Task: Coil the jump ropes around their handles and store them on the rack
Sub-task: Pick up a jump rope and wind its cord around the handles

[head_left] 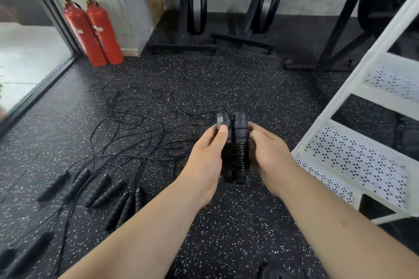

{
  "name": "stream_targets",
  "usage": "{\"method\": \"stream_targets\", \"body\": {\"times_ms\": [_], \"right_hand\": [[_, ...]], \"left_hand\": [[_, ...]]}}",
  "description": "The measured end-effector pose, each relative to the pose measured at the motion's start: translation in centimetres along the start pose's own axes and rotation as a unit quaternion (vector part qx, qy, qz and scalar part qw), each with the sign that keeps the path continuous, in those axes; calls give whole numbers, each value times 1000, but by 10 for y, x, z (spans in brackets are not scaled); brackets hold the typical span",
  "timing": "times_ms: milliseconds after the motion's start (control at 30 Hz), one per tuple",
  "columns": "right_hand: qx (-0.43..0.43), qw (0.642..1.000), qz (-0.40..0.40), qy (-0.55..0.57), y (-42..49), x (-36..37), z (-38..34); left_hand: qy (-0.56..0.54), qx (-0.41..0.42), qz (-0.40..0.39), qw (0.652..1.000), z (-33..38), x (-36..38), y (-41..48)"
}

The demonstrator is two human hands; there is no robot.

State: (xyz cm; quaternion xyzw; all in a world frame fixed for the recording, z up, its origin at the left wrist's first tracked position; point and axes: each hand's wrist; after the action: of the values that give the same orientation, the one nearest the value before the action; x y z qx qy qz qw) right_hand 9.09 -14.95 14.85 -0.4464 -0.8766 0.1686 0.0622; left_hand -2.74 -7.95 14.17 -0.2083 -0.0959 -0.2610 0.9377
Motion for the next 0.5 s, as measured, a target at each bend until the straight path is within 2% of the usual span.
{"method": "stream_targets", "body": {"times_ms": [133,267,500], "right_hand": [[10,999,16,34,-21,2,1],[-120,991,64,-19,-37,3,7],[-227,960,123,-112,-55,-27,5]], "left_hand": [[26,7,4,1000,2,7,-5],[23,-5,3,1000,5,19,-15],[49,-21,-32,998,18,42,-41]]}}
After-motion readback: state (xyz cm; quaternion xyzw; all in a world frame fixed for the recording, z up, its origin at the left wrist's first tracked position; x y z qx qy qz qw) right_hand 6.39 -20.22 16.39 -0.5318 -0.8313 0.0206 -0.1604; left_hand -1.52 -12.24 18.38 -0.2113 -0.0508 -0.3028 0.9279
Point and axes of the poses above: each hand's wrist, its own y-axis towards the middle knuckle, its own x-axis out of the palm, z = x × y, and after that the axes turned 9 degrees about z, right-handed
